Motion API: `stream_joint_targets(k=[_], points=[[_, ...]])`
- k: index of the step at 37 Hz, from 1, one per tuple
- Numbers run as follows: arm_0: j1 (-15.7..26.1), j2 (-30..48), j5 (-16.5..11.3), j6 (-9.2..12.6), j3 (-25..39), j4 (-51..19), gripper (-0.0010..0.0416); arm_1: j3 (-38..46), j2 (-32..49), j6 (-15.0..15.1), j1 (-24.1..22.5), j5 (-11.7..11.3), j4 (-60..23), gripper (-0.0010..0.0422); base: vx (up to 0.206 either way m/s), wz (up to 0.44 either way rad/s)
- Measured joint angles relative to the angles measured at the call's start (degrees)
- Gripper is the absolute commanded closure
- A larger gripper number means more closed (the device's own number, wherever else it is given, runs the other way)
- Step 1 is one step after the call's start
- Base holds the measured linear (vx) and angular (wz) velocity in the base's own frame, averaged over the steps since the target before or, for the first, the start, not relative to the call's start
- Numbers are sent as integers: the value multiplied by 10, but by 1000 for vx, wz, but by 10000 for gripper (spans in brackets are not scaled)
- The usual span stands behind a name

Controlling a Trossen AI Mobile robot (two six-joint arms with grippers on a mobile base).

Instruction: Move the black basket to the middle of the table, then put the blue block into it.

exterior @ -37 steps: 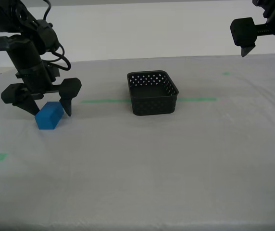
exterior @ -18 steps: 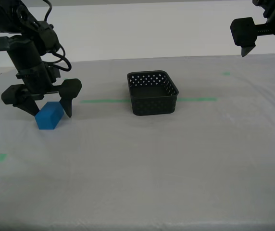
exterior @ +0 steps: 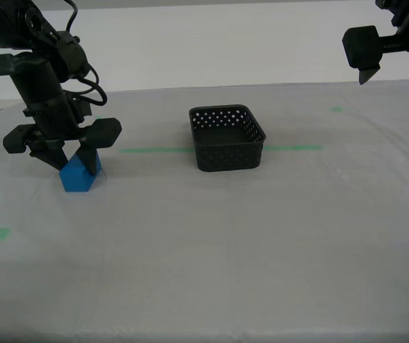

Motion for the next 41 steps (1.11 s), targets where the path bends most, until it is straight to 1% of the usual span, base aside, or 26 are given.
stream_joint_targets(k=[4,16,19,22,26,28,38,41], points=[[-1,0,0,0,0,0,7,0,0,8,0,0,-3,283,0,0],[0,0,0,0,0,0,7,0,0,8,0,0,-3,418,0,0],[-1,0,0,0,0,0,7,1,0,3,0,0,-5,408,0,0],[0,0,0,0,0,0,7,4,0,-9,0,0,-9,416,0,0],[-1,0,0,0,0,0,7,11,-5,-29,0,19,-26,411,0,0],[-1,0,0,0,0,0,7,17,-11,-37,-2,21,-37,415,0,0],[0,0,0,0,0,0,7,52,-62,-87,-15,21,-96,412,0,0],[-1,0,0,0,0,0,7,71,-71,-92,-16,21,-129,413,0,0]])
